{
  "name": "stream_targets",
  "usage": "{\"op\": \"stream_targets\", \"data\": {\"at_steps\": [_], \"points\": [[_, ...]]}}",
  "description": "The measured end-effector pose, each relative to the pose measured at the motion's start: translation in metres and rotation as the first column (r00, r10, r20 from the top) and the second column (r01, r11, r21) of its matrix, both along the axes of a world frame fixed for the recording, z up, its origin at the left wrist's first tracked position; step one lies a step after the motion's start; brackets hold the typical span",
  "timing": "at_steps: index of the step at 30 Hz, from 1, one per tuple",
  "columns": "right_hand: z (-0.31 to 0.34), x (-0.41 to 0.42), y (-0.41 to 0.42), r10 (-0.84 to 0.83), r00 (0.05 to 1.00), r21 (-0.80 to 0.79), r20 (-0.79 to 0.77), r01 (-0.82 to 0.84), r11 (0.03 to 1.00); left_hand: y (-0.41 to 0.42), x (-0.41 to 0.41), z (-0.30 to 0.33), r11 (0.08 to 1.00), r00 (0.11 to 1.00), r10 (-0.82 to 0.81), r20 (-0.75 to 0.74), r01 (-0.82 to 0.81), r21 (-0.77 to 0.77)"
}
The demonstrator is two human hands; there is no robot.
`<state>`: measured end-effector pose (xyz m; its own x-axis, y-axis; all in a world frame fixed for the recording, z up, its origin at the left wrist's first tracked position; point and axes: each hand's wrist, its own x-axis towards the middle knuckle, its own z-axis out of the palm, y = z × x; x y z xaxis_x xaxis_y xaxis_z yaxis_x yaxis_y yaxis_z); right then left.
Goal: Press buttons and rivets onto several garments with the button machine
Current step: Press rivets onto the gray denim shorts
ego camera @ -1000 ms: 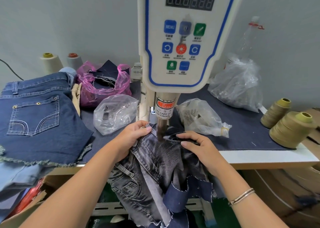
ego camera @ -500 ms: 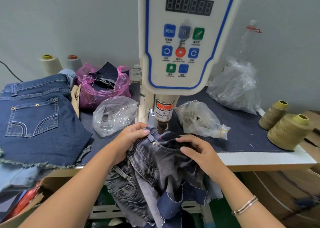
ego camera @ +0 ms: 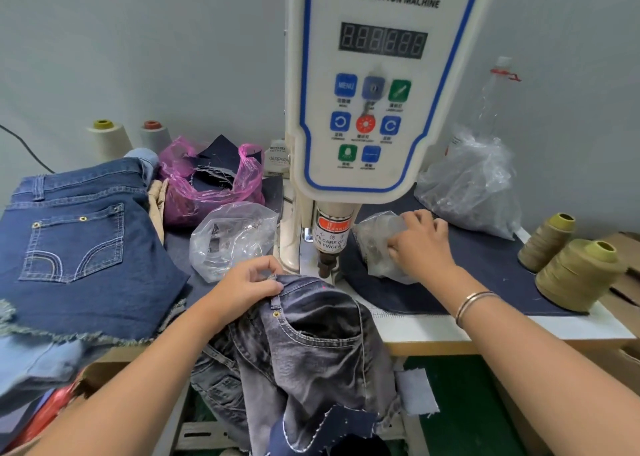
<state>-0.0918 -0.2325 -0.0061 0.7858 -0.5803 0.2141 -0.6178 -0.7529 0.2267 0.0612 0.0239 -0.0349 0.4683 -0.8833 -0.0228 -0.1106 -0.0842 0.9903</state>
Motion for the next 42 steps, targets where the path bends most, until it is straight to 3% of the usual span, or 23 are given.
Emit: {"op": "stream_targets", "data": {"at_steps": [9,17,22,26,29,31,33,35,36,38,42], "points": [[-0.009,0.022,0.003,-0.05,0.979,-0.156,-0.195,0.019,0.987,0.001,-0.012,0.012,0.992,0.988,-0.122,-0.092,0.118,-0.039],[-0.005,0.029,0.004,-0.034,0.951,-0.171,-0.309,-0.02,0.985,-0.017,-0.02,0.015,0.997,0.994,0.066,-0.083,-0.063,0.032],[-0.008,0.028,0.006,-0.032,0.955,-0.17,-0.295,-0.019,0.985,-0.025,-0.037,0.025,0.995,0.992,-0.021,0.128,0.009,0.096],[-0.007,0.025,0.006,-0.042,0.954,-0.166,-0.298,-0.009,0.986,-0.016,-0.039,0.031,0.988,0.988,-0.144,0.059,0.14,0.066],[-0.009,0.022,0.006,-0.029,0.972,-0.134,-0.233,-0.002,0.991,-0.002,-0.028,0.035,0.986,0.977,-0.165,-0.132,0.166,-0.001],[-0.012,0.017,0.006,-0.022,0.985,-0.108,-0.17,0.003,0.994,0.007,-0.012,0.037,0.993,0.983,-0.118,-0.138,0.12,0.011],[-0.013,0.013,0.004,-0.015,0.992,-0.084,-0.126,0.004,0.996,0.011,0.005,0.034,0.994,0.994,-0.073,0.084,0.065,0.084],[-0.011,0.008,0.005,0.001,0.997,-0.058,-0.08,-0.006,0.998,0.01,0.012,0.029,0.987,0.94,-0.032,0.341,-0.024,0.158],[-0.009,0.005,0.006,0.02,1.0,-0.043,-0.019,-0.021,0.999,0.009,0.012,0.025,0.985,0.924,-0.022,0.381,-0.044,0.164],[-0.005,-0.004,0.008,0.053,0.981,-0.007,0.185,-0.052,0.999,0.008,0.004,0.016,0.993,0.96,-0.053,0.275,0.022,0.114],[0.001,-0.024,0.024,0.122,0.846,-0.021,0.519,-0.13,0.991,0.009,-0.016,0.01,0.983,0.981,-0.177,0.076,0.173,0.052]]}}
